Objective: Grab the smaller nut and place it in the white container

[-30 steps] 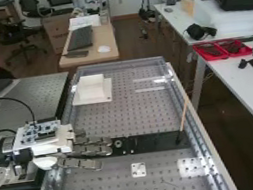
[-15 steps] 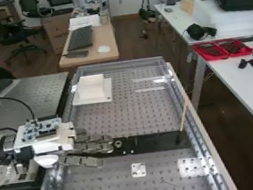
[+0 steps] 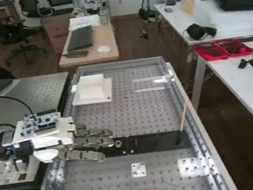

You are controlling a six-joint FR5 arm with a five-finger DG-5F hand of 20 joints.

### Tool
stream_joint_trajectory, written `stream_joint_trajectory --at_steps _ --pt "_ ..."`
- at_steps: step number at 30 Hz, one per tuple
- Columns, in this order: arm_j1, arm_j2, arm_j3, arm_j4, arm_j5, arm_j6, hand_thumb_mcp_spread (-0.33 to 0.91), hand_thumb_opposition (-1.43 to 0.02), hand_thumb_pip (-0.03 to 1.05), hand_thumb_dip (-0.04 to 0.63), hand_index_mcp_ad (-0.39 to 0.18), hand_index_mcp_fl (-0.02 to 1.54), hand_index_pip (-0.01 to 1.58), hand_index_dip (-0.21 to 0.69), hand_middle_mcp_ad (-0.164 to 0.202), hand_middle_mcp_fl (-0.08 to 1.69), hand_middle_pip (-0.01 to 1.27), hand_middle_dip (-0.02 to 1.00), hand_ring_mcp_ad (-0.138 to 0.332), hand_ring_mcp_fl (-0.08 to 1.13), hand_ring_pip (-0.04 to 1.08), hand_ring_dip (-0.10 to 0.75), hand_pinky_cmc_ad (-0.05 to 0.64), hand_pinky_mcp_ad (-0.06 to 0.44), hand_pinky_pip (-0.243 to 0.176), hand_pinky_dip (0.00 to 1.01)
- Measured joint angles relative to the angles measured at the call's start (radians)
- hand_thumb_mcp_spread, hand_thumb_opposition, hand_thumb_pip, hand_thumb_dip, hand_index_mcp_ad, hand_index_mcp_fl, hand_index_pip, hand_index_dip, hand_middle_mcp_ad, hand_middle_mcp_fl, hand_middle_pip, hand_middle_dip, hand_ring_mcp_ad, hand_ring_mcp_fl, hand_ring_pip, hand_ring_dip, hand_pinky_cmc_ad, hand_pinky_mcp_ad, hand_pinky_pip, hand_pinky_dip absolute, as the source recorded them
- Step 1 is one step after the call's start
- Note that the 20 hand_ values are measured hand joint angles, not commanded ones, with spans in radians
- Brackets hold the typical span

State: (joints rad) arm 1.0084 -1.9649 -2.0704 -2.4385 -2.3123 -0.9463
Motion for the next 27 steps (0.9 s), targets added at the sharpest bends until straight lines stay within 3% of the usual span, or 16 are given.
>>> stream_joint_trajectory --at_steps 10,27 --pt "0.018 0.044 0.009 -0.032 -0.015 -0.003 0.45 -0.97 0.58 0.215 -0.162 0.43 1.51 0.157 0.056 0.06 0.14 0.18 0.112 0.00 0.09 0.082 0.314 0.216 -0.045 0.19" --pt "0.138 0.118 0.045 -0.152 -0.053 -0.034 0.45 -0.97 0.58 0.215 -0.162 0.43 1.51 0.157 0.056 0.07 0.14 0.19 0.126 0.01 0.09 0.082 0.314 0.213 -0.045 0.19"
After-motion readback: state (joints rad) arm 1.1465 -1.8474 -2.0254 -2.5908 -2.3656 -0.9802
